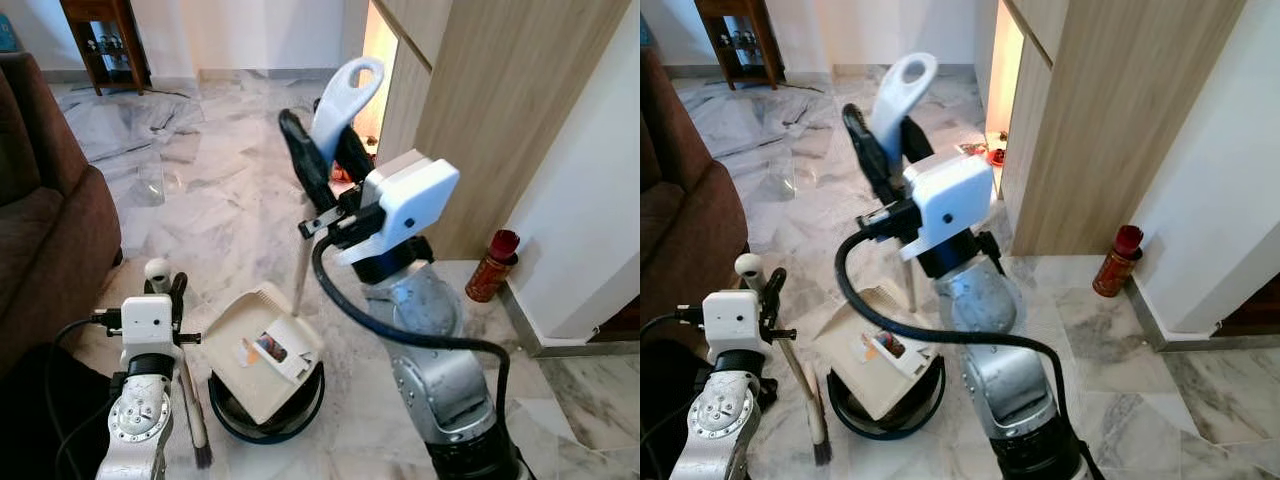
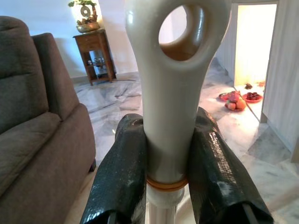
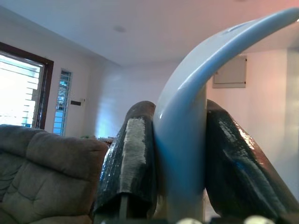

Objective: Sweep floor

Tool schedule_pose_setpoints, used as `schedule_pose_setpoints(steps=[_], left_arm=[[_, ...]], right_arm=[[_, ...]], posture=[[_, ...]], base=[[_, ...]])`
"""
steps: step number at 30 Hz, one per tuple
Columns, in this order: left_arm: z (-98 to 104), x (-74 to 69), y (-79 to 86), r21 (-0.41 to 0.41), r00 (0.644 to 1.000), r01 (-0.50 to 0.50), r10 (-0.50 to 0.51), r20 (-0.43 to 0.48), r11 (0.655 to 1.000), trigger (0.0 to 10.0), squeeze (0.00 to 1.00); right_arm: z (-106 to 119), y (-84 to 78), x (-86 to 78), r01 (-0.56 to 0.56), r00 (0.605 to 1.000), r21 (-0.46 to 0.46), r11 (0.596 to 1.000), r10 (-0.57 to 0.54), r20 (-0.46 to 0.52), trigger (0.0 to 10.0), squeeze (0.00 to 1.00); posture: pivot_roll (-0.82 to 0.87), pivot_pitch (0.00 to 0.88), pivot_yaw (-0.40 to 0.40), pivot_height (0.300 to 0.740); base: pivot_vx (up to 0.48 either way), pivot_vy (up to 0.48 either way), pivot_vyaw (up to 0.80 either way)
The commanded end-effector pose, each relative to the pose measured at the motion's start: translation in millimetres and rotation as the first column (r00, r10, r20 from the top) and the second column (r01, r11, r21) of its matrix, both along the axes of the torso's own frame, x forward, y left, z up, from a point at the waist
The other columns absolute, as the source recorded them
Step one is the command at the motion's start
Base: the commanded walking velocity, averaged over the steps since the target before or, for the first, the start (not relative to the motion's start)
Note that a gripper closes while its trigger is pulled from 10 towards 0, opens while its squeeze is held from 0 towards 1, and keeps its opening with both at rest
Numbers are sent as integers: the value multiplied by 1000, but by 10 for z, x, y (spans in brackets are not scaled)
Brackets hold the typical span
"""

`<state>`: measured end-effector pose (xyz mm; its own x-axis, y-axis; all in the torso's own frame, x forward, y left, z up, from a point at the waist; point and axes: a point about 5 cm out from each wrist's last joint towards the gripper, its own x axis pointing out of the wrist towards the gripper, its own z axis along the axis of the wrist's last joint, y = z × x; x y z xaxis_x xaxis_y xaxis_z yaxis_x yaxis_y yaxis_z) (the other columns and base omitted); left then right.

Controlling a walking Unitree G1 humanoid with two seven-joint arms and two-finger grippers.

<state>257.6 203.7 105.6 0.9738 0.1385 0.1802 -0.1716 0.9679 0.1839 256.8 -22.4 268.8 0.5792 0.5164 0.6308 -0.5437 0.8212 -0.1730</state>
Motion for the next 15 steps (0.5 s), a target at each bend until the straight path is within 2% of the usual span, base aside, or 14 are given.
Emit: schedule_pose_setpoints(steps=[1, 9, 15], left_arm=[[128, -1, -20, 46, 998, 14, -16, 61, 999, 10000, 0], [132, -2, -29, 46, 998, 16, -19, 64, 999, 10000, 0], [130, -7, -28, 48, 998, 16, -19, 63, 999, 10000, 0]], right_arm=[[185, 4, -145, -11, 991, 30, 1000, 7, 130, 10000, 0], [100, 175, -299, -35, 979, -53, 998, 45, 200, 10000, 0], [46, 250, -363, -57, 975, -79, 995, 72, 211, 10000, 0]], posture=[[183, 64, -21, 740], [187, 68, -22, 740], [190, 69, -23, 740]], base=[[0, 0, 0], [0, 0, 0], [0, 0, 0]])
